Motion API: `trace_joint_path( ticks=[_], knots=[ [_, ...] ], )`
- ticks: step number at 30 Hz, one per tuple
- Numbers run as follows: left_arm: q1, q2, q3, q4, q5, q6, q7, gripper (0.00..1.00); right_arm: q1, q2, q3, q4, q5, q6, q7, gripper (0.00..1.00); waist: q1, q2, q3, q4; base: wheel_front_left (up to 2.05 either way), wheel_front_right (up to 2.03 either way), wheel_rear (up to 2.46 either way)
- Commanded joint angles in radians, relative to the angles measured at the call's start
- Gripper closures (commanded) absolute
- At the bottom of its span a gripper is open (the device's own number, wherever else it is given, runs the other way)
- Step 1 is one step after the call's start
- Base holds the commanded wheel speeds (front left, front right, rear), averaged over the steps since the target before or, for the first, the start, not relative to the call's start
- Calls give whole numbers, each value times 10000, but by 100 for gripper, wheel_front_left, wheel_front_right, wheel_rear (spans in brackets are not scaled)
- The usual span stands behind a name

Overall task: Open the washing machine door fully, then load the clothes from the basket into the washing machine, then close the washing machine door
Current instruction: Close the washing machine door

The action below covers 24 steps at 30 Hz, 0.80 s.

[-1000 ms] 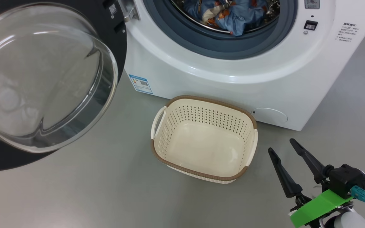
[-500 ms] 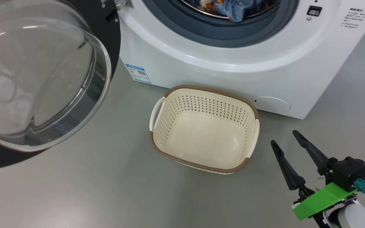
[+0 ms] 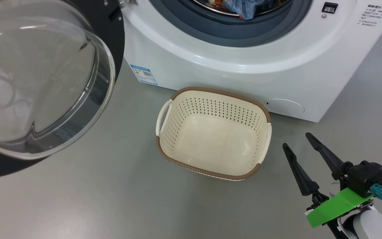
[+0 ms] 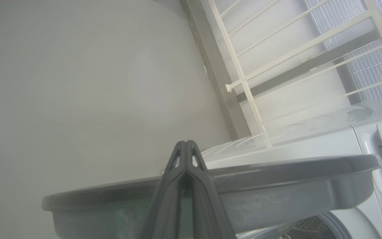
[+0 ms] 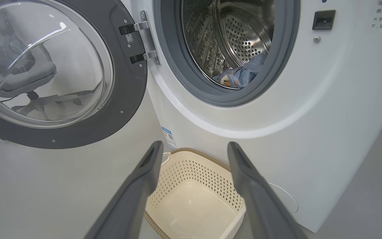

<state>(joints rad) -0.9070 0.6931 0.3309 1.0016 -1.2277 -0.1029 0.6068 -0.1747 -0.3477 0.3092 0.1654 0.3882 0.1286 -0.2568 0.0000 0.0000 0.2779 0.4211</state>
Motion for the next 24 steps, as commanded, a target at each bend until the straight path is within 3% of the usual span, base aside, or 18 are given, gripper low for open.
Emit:
trace_joint_path(
  ticks=[1, 12, 24],
  knots=[
    [-44, 677, 94, -180, -83, -113, 126, 100, -90, -75, 256, -225, -21, 21, -49, 0, 0, 0, -6, -4, 0, 0, 0],
    [120, 549, -330, -377, -145, -243, 983, 100, -107, -21, 249, -156, -15, 21, -49, 0, 0, 0, -168, -6, 0, 0, 0],
    [762, 412, -712, -1468, -504, -275, 2036, 100, 37, 54, 194, -146, 5, 21, -49, 0, 0, 0, -458, 99, 0, 0, 0]
  ],
)
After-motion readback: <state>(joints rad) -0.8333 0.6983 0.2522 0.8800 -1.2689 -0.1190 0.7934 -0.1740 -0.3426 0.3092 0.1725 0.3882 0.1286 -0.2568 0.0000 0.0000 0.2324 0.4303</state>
